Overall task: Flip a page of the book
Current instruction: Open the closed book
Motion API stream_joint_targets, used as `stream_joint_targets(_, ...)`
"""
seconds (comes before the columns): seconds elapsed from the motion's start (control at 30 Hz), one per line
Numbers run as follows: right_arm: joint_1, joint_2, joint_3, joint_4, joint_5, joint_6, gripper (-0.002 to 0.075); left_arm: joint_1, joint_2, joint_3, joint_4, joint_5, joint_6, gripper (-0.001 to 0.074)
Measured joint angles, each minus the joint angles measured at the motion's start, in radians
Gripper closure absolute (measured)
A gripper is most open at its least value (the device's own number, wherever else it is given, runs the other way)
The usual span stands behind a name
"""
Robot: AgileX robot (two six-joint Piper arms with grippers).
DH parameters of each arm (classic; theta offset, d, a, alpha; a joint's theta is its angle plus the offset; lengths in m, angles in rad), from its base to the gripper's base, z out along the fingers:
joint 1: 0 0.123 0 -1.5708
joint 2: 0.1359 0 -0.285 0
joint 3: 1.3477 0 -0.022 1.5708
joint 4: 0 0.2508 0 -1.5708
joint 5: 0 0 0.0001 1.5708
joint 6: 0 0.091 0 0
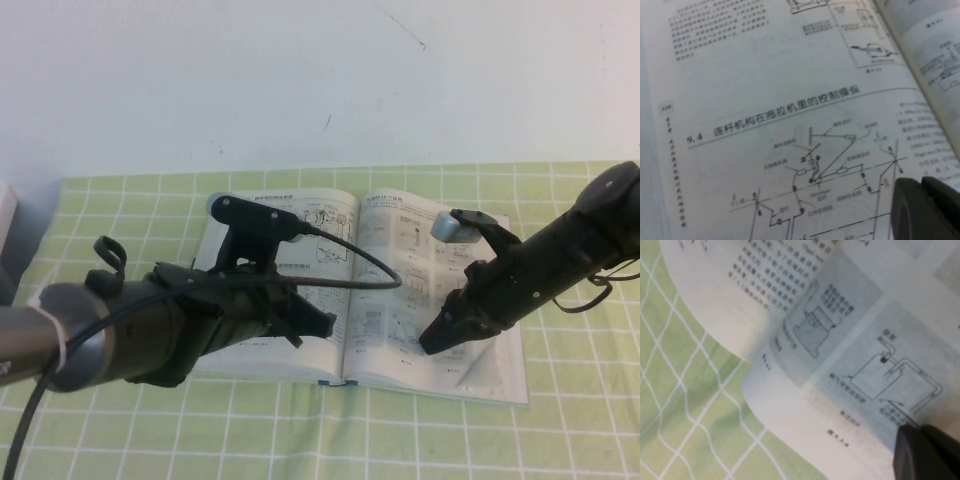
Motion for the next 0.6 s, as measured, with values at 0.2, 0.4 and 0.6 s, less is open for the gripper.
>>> stream_joint_targets(0.2,0.0,-0.005,0.0,-0.046,-0.012,0.0,0.0722,0.056,0.059,0.0,-0.025,0.038,0.002,0.0738)
stream_joint_targets(0.4,0.0,-0.011,0.0,-0.061,-0.023,0.002,0.0722,0.056,0.099,0.0,-0.025,0.066,0.002,0.0738)
stream_joint_targets(0.6,0.0,-0.037,-0.029,-0.151,-0.037,0.011,0.0724,0.057,0.048,0.0,-0.025,0.091,0.003,0.0738)
